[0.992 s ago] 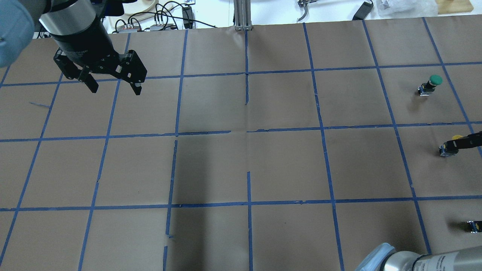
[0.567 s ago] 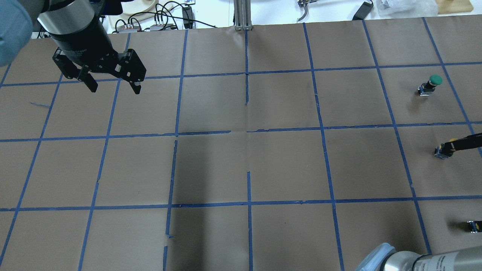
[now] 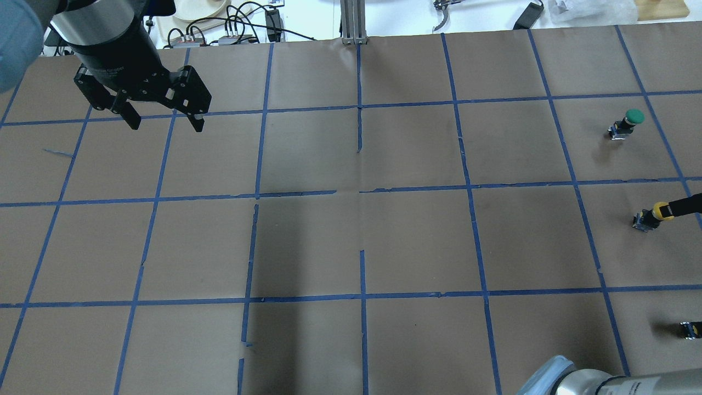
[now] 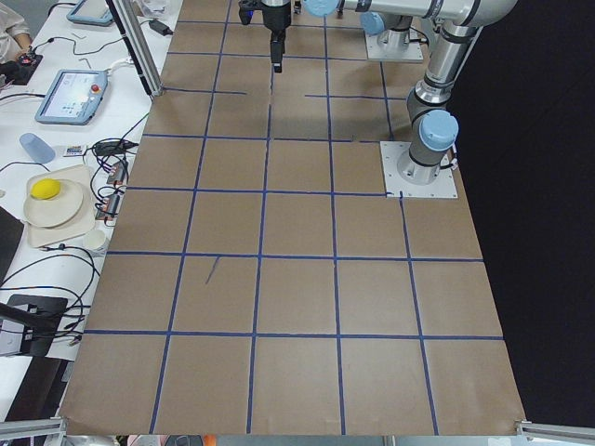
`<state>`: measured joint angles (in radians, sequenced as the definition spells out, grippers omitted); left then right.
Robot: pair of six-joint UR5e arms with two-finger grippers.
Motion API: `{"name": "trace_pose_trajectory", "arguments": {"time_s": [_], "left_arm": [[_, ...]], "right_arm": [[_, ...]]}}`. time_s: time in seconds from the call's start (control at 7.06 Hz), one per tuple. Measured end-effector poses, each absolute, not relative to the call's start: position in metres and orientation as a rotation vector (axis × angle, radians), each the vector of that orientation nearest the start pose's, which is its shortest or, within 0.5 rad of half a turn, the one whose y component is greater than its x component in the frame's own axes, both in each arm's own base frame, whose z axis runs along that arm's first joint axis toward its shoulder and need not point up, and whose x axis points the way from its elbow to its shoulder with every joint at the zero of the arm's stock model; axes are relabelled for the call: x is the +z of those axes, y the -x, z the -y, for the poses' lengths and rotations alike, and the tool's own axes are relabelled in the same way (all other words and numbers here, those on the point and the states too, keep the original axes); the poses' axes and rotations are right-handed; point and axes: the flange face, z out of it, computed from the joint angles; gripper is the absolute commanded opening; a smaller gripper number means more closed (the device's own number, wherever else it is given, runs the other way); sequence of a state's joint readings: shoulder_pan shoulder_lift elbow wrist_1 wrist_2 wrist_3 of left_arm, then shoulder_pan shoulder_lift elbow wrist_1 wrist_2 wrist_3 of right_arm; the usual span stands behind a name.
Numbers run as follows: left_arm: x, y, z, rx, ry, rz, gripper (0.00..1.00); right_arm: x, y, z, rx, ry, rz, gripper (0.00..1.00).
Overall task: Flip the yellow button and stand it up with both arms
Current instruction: 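Open the right gripper and raise it away from the standing button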
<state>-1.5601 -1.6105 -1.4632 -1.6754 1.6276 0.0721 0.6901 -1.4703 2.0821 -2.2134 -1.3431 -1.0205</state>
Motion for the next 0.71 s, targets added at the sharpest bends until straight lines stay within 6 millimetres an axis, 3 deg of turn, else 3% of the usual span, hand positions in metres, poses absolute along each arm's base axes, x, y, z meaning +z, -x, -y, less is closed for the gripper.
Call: {"name": "trace_pose_trajectory", "arguments": {"time_s": [0.28,0.42,0.71], "left_arm": [[0.511,0.122,0.506,0.059,-0.096,-3.085,1.00],[0.511,0.122,0.506,0.058,-0.093,-3.085,1.00],[0.511,0.122,0.506,0.058,-0.088,-3.086,1.00]], "right_arm": [[0.328,0.224,0.430,-0.209,0.066,-3.016,1.00],[0.367,0.191,0.443,-0.122,0.013,-3.028,1.00],[0.442,0.090,0.456,0.028,-0.105,-3.046,1.00]]}}
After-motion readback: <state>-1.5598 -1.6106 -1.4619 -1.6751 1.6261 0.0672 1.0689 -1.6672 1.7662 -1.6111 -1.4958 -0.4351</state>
